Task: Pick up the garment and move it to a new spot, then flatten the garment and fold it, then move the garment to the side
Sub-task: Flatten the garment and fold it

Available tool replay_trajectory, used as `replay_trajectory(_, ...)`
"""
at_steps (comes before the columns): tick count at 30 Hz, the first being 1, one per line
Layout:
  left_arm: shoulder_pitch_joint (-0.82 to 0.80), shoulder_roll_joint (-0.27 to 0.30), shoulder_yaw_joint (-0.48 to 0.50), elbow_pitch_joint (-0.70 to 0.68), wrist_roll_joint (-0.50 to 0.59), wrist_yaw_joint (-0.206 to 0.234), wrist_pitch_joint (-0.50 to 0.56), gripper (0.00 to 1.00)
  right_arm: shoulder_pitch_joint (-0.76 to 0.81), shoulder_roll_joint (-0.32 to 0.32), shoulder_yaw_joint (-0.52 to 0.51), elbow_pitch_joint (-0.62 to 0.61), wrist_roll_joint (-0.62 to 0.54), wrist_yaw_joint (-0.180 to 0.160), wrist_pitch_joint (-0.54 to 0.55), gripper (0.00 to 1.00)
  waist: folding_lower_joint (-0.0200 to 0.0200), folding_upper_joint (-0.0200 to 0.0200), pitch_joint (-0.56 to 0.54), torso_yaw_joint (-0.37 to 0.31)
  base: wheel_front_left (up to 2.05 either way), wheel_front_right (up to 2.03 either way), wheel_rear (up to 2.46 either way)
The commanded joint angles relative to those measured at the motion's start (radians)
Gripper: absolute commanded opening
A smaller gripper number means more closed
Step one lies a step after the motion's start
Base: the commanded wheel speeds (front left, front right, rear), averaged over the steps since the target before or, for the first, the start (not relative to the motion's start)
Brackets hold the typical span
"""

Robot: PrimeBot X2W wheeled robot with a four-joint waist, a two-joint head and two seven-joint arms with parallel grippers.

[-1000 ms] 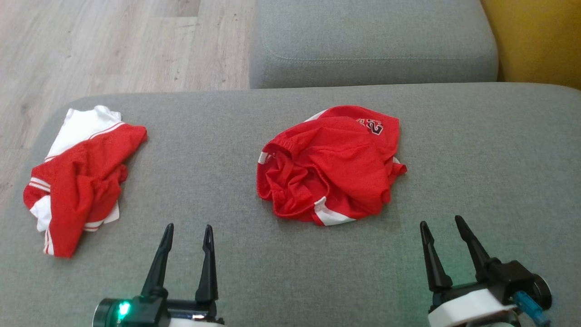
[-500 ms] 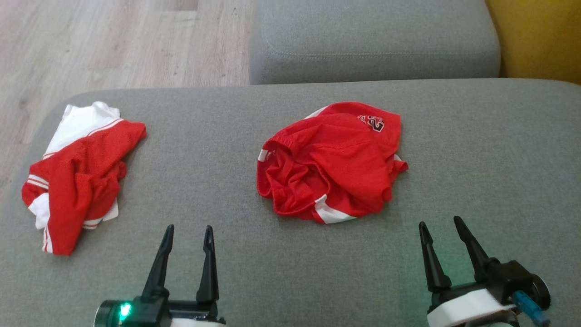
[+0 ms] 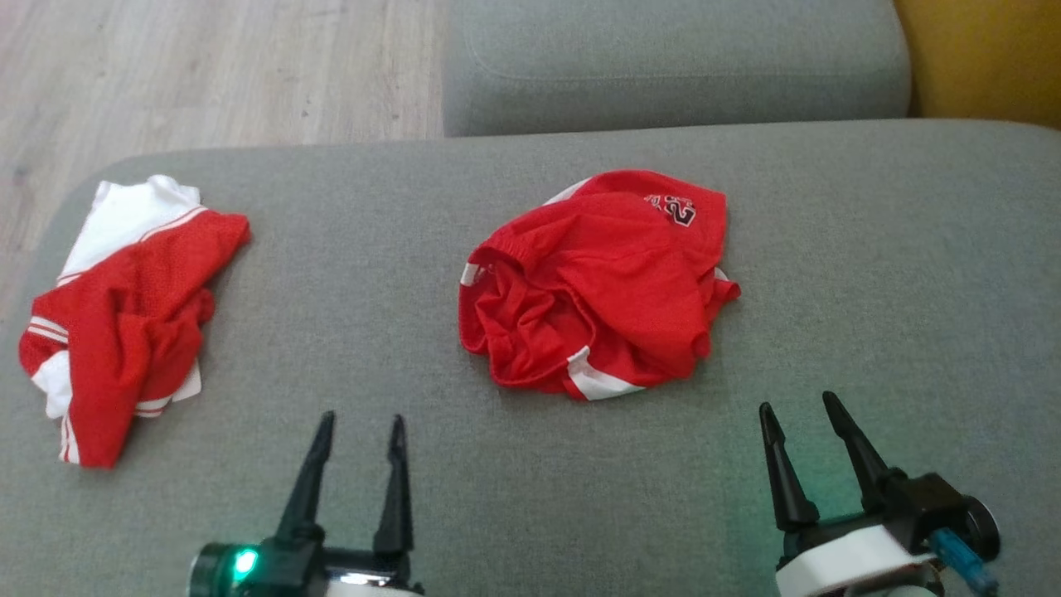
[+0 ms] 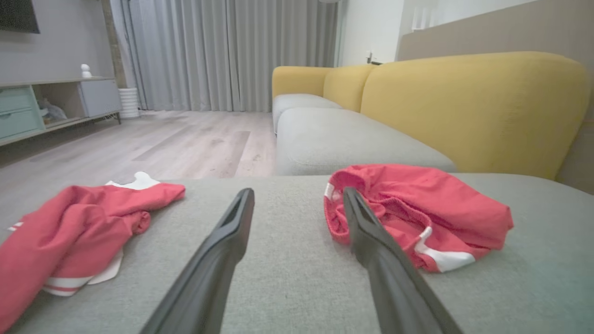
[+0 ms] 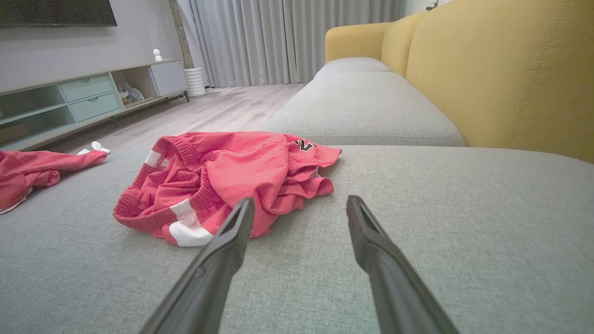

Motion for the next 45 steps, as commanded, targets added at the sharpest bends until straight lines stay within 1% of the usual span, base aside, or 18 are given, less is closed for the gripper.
replay_trajectory(1,-0.070,-0.001,0.015,-0.018,0.006,-0.008,-0.006,1.00,-0.058,-0.004,0.027,-0.034,-0.010,0.004,-0.004,1.00,0.0000,-0.0001,0.023,-0.008,0.00,0.00,0.00)
replay_trajectory(6,-0.205,-0.001,-0.062,0.058,0.009,-0.067,-0.006,1.00,-0.101,-0.004,0.018,-0.041,-0.009,0.004,-0.004,1.00,0.0000,-0.0001,0.101,-0.027,0.00,0.00,0.00)
replay_trajectory(11,-0.366,-0.001,-0.148,0.209,0.040,-0.128,-0.006,1.00,-0.133,-0.004,0.040,-0.034,-0.002,0.004,-0.004,1.00,0.0000,-0.0001,0.149,-0.068,0.00,0.00,0.00)
replay_trajectory(12,-0.420,-0.001,-0.185,0.273,0.045,-0.150,-0.006,1.00,-0.147,-0.004,0.043,-0.035,0.003,0.004,-0.004,1.00,0.0000,-0.0001,0.164,-0.090,0.00,0.00,0.00)
replay_trajectory(15,-0.490,-0.001,-0.237,0.366,0.050,-0.174,-0.006,1.00,-0.164,-0.004,0.046,-0.037,0.007,0.004,-0.004,1.00,0.0000,-0.0001,0.183,-0.119,0.00,0.00,0.00)
replay_trajectory(18,-0.544,-0.001,-0.264,0.460,0.056,-0.181,-0.006,1.00,-0.173,-0.004,0.049,-0.037,0.012,0.004,-0.004,1.00,0.0000,-0.0001,0.194,-0.145,0.00,0.00,0.00)
replay_trajectory(21,-0.587,-0.001,-0.259,0.544,0.059,-0.164,-0.006,1.00,-0.176,-0.004,0.052,-0.038,0.018,0.004,-0.004,1.00,0.0000,-0.0001,0.199,-0.170,0.00,0.00,0.00)
replay_trajectory(26,-0.631,-0.001,-0.250,0.645,0.046,-0.141,-0.006,1.00,-0.179,-0.004,0.056,-0.040,0.027,0.004,-0.004,1.00,0.0000,-0.0001,0.204,-0.199,0.00,0.00,0.00)
replay_trajectory(27,-0.638,-0.001,-0.252,0.660,0.043,-0.141,-0.006,0.84,-0.179,-0.004,0.055,-0.040,0.028,0.004,-0.004,1.00,0.0000,-0.0001,0.205,-0.202,0.00,0.00,0.00)
replay_trajectory(28,-0.644,-0.001,-0.253,0.669,0.040,-0.141,-0.006,0.42,-0.179,-0.004,0.054,-0.040,0.029,0.004,-0.004,1.00,0.0000,-0.0001,0.205,-0.205,0.00,0.00,0.00)
replay_trajectory(29,-0.644,-0.001,-0.253,0.669,0.040,-0.141,-0.006,0.42,-0.179,-0.004,0.054,-0.040,0.029,0.004,-0.004,1.00,0.0000,-0.0001,0.205,-0.205,0.00,0.00,0.00)
replay_trajectory(30,-0.650,-0.001,-0.254,0.670,0.035,-0.143,-0.006,0.16,-0.179,-0.004,0.054,-0.040,0.031,0.004,-0.004,1.00,0.0000,-0.0001,0.205,-0.208,0.00,0.00,0.00)
replay_trajectory(31,-0.654,-0.001,-0.258,0.675,0.032,-0.148,-0.006,0.00,-0.179,-0.004,0.054,-0.040,0.032,0.004,-0.004,1.00,0.0000,-0.0001,0.204,-0.211,0.00,0.00,0.00)
replay_trajectory(35,-0.665,-0.001,-0.279,0.640,-0.006,-0.173,-0.006,0.00,-0.177,-0.004,0.058,-0.036,0.037,0.004,-0.004,1.00,0.0000,-0.0001,0.192,-0.225,0.00,0.00,0.00)
replay_trajectory(39,-0.697,-0.001,-0.330,0.560,-0.088,-0.196,-0.006,0.00,-0.171,-0.004,0.067,-0.032,0.044,0.004,-0.004,1.00,0.0000,-0.0001,0.168,-0.242,0.00,0.00,0.00)
replay_trajectory(41,-0.739,-0.001,-0.370,0.541,-0.133,-0.201,-0.003,0.00,-0.171,-0.004,0.076,-0.030,0.049,0.004,-0.004,1.00,0.0000,-0.0001,0.154,-0.255,0.00,0.00,0.00)
replay_trajectory(45,-0.887,-0.001,-0.451,0.491,-0.221,-0.204,0.023,0.00,-0.161,-0.004,0.090,-0.029,0.059,0.004,-0.004,1.00,0.0000,-0.0001,0.123,-0.279,0.00,0.00,0.00)
